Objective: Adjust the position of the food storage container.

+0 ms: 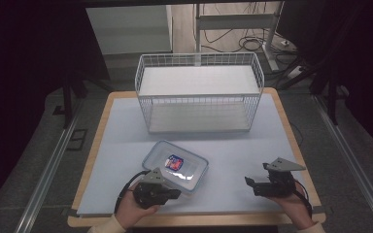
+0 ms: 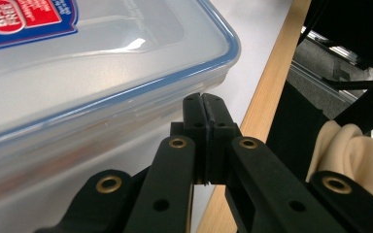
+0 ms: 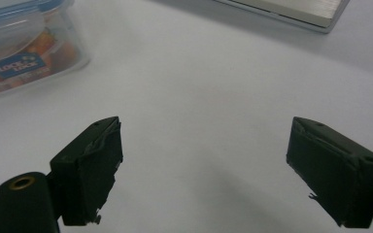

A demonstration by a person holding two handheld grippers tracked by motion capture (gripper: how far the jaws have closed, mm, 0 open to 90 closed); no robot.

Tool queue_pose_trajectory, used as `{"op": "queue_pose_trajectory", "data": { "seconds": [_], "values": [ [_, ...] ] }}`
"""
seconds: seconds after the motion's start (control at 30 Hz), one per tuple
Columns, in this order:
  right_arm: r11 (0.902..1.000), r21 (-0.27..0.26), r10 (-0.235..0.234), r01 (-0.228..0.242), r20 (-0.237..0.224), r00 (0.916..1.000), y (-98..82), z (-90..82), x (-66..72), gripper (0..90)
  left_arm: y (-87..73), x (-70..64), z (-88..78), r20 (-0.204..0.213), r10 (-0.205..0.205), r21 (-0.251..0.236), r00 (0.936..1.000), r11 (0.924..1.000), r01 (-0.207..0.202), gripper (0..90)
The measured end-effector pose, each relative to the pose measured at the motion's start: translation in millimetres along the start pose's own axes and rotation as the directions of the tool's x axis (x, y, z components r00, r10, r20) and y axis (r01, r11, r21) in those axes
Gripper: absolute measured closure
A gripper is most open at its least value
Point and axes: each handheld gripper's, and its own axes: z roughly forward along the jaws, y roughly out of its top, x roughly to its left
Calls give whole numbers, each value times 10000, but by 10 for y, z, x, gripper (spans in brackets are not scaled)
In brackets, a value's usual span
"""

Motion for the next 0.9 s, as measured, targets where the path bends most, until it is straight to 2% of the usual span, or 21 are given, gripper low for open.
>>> {"op": "queue_pose_trajectory", "data": {
  "seconds": [0.13, 0.2, 0.33, 0.5, 0.6, 0.67, 0.7, 0.9],
  "values": [
    [9999, -84, 65, -64, 61, 10000, 1, -12, -8, 144, 94, -10, 98, -101, 40, 12, 9999, 10000, -40, 900],
    [9999, -101, 74, -73, 74, 9999, 2, -19, -11, 144, 141, -20, 149, -168, -66, -13, 9998, 10000, 66, 900],
    [10000, -71, 56, -56, 55, 10000, 1, -14, -9, 144, 265, -36, 259, -443, -71, -116, 9990, 9999, 66, 900],
    [10000, -32, 57, -57, 39, 10000, -6, -5, -17, 144, 396, -40, 289, -429, -143, -455, 9990, 9989, 124, 900],
    [10000, -16, 43, -43, 30, 10000, -7, -4, -15, 144, 419, -38, 320, -335, -189, -473, 9993, 9987, 173, 900],
    [10000, -12, 38, -38, 24, 10000, -7, -3, -14, 144, 420, -39, 331, -283, -199, -405, 9994, 9990, 188, 900],
    [10000, -4, 23, -23, 10, 10000, -8, -2, -13, 144, 409, -66, 367, -232, -94, -25, 9997, 10000, 93, 900],
    [10000, 5, 40, -40, 35, 10000, -11, 4, -27, 144, 412, -90, 465, -365, 39, 185, 9993, 9998, -33, 900]
  ]
}}
